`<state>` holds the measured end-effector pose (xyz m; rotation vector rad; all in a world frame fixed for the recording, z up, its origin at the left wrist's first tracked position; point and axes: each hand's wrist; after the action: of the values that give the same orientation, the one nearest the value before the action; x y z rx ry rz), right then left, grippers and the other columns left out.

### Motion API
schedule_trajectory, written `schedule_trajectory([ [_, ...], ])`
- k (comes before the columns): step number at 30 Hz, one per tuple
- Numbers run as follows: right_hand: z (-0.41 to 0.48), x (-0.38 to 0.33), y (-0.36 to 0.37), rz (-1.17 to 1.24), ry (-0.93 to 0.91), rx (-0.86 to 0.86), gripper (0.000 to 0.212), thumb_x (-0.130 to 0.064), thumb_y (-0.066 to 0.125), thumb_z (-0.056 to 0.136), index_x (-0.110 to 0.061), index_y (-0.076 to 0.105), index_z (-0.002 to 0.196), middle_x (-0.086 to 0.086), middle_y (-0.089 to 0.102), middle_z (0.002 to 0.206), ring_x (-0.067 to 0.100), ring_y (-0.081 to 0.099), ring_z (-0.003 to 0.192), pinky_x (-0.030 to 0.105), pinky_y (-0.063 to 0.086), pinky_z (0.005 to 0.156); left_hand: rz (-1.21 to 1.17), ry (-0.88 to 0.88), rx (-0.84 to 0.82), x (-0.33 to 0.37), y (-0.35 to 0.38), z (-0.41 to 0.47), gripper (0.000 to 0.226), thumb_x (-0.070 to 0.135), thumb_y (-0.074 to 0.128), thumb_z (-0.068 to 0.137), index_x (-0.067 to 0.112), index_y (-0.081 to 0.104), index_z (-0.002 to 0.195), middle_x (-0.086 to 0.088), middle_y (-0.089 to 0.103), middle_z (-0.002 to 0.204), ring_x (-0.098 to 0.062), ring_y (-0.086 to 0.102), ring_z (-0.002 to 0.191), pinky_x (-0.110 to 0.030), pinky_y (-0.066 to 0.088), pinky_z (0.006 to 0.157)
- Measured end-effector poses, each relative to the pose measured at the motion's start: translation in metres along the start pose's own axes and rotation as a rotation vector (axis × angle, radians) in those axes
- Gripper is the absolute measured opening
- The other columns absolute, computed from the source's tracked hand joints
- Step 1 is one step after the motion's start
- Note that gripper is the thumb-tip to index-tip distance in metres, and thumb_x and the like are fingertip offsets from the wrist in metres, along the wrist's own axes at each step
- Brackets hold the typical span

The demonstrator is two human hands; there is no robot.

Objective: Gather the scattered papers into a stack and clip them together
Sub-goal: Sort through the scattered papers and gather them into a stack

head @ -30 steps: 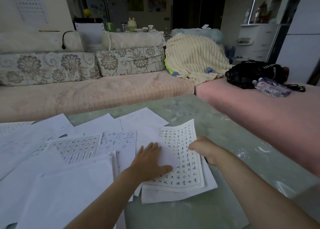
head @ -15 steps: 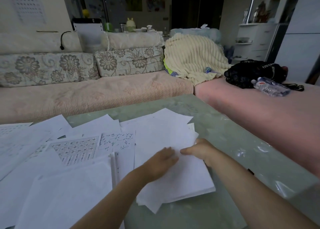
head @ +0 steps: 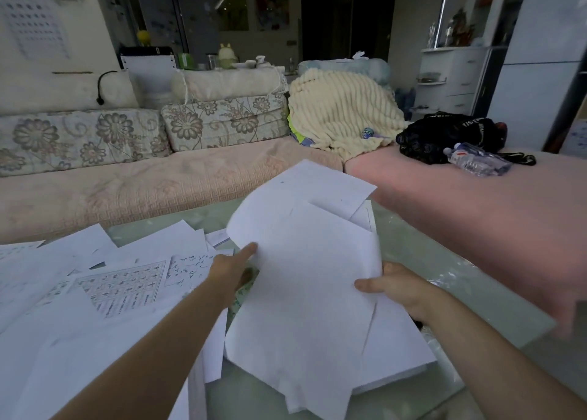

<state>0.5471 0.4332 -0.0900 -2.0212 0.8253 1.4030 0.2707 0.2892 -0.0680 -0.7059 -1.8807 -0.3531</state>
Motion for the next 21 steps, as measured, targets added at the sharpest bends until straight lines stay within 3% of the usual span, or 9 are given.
schedule_trajectory([
  [2, 0.001, 0.003, -0.001, 0.027, -0.001, -0.005, 0.035, -0.002, 0.08, 0.078, -0.006, 0.07, 0.112, 0.012, 0.075, 0.107, 0.034, 0.071, 0.1, 0.053, 0.053, 0.095, -0.173, 0.035, -0.098, 0.003, 0.003, -0.002, 0.04, 0.029, 0.078, 0.082, -0.002, 0.064, 0.103, -0.012, 0.07, 0.093, -0.032, 0.07, 0.085, -0.039, 0.059, 0.075],
  [4, 0.005, 0.003, -0.001, 0.034, 0.004, 0.039, 0.035, -0.003, 0.081, 0.076, -0.006, 0.071, 0.11, 0.013, 0.075, 0.106, 0.035, 0.071, 0.101, 0.055, 0.053, 0.095, -0.134, 0.124, -0.044, 0.001, 0.007, -0.006, 0.014, 0.012, 0.07, 0.088, -0.001, 0.065, 0.09, -0.013, 0.072, 0.089, -0.032, 0.07, 0.08, -0.038, 0.059, 0.074],
  [6, 0.008, 0.001, 0.003, 0.007, 0.025, 0.107, 0.034, -0.003, 0.081, 0.076, -0.006, 0.072, 0.109, 0.013, 0.075, 0.105, 0.034, 0.071, 0.1, 0.054, 0.053, 0.094, -0.08, 0.213, 0.078, -0.001, 0.004, -0.007, 0.016, 0.011, 0.065, 0.089, 0.003, 0.058, 0.078, -0.012, 0.066, 0.082, -0.03, 0.065, 0.076, -0.036, 0.056, 0.073],
  [9, 0.013, -0.001, 0.011, -0.078, 0.036, 0.207, 0.034, -0.007, 0.084, 0.073, -0.006, 0.072, 0.105, 0.009, 0.075, 0.101, 0.03, 0.072, 0.094, 0.047, 0.057, 0.09, -0.046, 0.314, 0.193, 0.004, -0.006, -0.012, 0.009, 0.012, 0.051, 0.084, 0.004, 0.054, 0.081, -0.014, 0.053, 0.077, -0.026, 0.051, 0.07, -0.037, 0.045, 0.064],
  [12, 0.019, -0.001, 0.023, -0.167, 0.042, 0.271, 0.041, -0.016, 0.086, 0.064, -0.008, 0.071, 0.102, 0.008, 0.074, 0.1, 0.029, 0.071, 0.091, 0.047, 0.058, 0.089, -0.209, 0.329, 0.228, 0.011, -0.021, -0.02, 0.023, 0.001, 0.042, 0.087, -0.002, 0.058, 0.103, -0.014, 0.061, 0.092, -0.03, 0.059, 0.077, -0.036, 0.054, 0.069],
  [17, 0.02, -0.009, 0.047, -0.254, 0.07, 0.293, 0.029, -0.008, 0.077, 0.077, -0.005, 0.069, 0.104, 0.011, 0.072, 0.101, 0.03, 0.07, 0.092, 0.044, 0.057, 0.088, -0.528, 0.302, 0.246, 0.015, -0.038, -0.035, 0.046, -0.01, 0.038, 0.09, 0.003, 0.05, 0.132, -0.009, 0.058, 0.118, -0.031, 0.06, 0.101, -0.036, 0.054, 0.076],
  [19, 0.019, -0.013, 0.054, -0.267, 0.068, 0.294, 0.027, -0.008, 0.073, 0.081, -0.005, 0.069, 0.106, 0.012, 0.072, 0.103, 0.03, 0.069, 0.093, 0.042, 0.057, 0.089, -0.489, 0.224, 0.238, 0.004, -0.031, -0.039, 0.041, -0.008, 0.04, 0.089, 0.001, 0.052, 0.127, -0.012, 0.06, 0.114, -0.035, 0.061, 0.102, -0.039, 0.054, 0.078],
  [21, 0.017, -0.018, 0.062, -0.246, 0.063, 0.322, 0.029, -0.016, 0.065, 0.089, -0.003, 0.066, 0.115, 0.013, 0.069, 0.109, 0.032, 0.066, 0.099, 0.042, 0.055, 0.093, -0.358, 0.108, 0.21, -0.011, -0.019, -0.046, 0.021, -0.007, 0.041, 0.088, -0.001, 0.054, 0.104, -0.014, 0.058, 0.092, -0.033, 0.061, 0.093, -0.034, 0.05, 0.073],
])
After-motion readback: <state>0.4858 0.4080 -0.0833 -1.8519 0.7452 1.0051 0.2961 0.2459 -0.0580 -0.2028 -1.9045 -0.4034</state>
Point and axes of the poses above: each hand's wrist, its own z-axis towards the middle knuckle, its own y-axis out of the palm, x = y × z
